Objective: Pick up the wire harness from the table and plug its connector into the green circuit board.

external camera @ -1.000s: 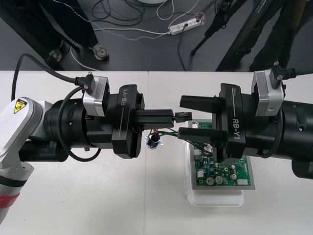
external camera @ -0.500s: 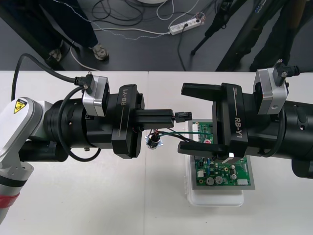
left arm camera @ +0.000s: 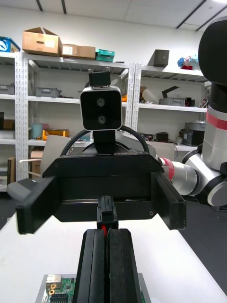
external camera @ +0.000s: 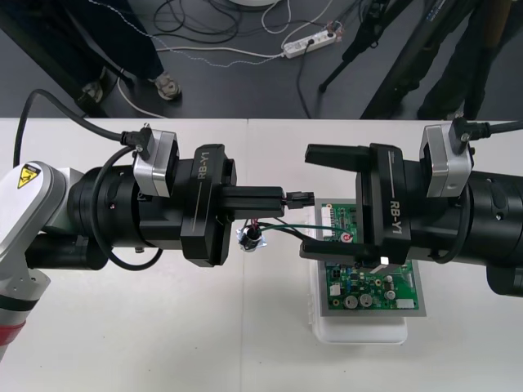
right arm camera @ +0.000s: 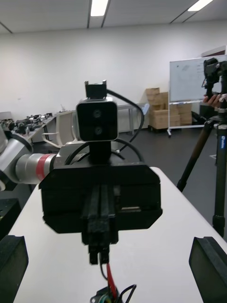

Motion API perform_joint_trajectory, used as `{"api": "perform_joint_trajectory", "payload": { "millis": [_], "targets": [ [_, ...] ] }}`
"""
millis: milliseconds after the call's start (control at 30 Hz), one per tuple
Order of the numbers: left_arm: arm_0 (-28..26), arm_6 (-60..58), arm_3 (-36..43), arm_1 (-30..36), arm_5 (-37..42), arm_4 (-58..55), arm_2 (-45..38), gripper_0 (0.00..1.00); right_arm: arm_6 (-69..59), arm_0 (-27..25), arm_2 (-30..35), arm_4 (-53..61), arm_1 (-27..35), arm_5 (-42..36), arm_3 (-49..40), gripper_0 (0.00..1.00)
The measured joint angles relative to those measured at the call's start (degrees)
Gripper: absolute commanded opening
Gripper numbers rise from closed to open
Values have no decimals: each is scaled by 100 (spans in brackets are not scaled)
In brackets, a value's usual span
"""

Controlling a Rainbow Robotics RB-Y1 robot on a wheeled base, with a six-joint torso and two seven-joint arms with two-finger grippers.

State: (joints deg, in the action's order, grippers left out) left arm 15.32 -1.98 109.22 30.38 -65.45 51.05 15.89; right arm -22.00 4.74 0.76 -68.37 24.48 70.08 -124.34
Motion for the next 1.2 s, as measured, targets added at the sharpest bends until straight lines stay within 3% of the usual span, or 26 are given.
{"api": "perform_joint_trajectory", "payload": {
  "millis": [300,633,967,1200],
  "targets": [
    [0,1,-400,193,-207,-251,-2,0,-35,20,296,-87,176,957,302,100],
    [0,63,-937,431,-737,-294,-233,0,-1015,131,914,-815,580,1900,320,100],
    [0,166,-1733,613,-1354,-294,-347,0,-1725,445,1415,-1405,815,1961,320,100],
    [0,1012,-2191,628,-1673,-177,-348,0,-1725,461,1463,-1785,1211,1962,320,100]
  ]
}}
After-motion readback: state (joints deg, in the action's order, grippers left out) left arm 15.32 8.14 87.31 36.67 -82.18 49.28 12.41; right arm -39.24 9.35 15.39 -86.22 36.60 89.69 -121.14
